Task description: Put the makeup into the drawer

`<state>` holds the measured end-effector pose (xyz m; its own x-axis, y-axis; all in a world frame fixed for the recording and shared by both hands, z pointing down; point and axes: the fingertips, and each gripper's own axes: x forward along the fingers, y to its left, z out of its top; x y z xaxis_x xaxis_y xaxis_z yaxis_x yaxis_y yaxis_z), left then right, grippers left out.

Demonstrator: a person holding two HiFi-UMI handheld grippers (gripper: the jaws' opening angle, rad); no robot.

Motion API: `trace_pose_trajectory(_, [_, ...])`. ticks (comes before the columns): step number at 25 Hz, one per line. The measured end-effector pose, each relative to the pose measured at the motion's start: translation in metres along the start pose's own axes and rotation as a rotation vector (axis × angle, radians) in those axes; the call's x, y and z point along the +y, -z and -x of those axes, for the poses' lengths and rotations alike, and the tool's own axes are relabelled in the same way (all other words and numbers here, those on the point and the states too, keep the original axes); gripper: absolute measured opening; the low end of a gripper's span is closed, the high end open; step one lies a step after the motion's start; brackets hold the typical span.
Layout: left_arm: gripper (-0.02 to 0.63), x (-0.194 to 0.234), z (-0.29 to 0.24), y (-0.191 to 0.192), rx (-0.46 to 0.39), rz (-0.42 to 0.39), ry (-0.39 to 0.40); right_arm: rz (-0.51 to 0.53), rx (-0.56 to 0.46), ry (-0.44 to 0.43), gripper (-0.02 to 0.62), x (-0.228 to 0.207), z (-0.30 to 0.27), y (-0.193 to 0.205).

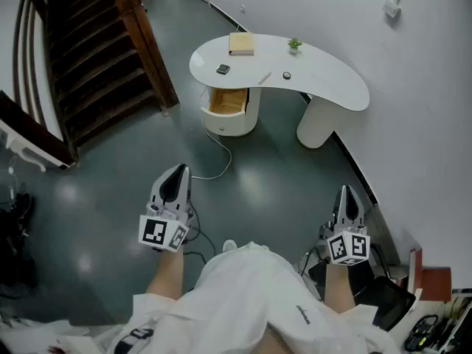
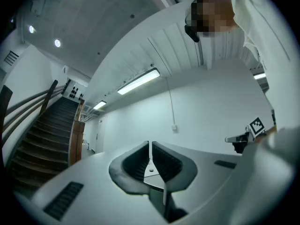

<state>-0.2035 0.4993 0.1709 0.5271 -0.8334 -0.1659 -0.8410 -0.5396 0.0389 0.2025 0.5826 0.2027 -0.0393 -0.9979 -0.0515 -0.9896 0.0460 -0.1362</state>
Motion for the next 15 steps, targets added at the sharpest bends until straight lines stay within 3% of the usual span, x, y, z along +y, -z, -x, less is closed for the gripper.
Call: trace_pose_trajectory(15, [0.043,0.015,0.01,0.001,0.014,-0.002,-0.008,-0.034,0.005,-0.013,0.017,0.019,-0.001,0.003])
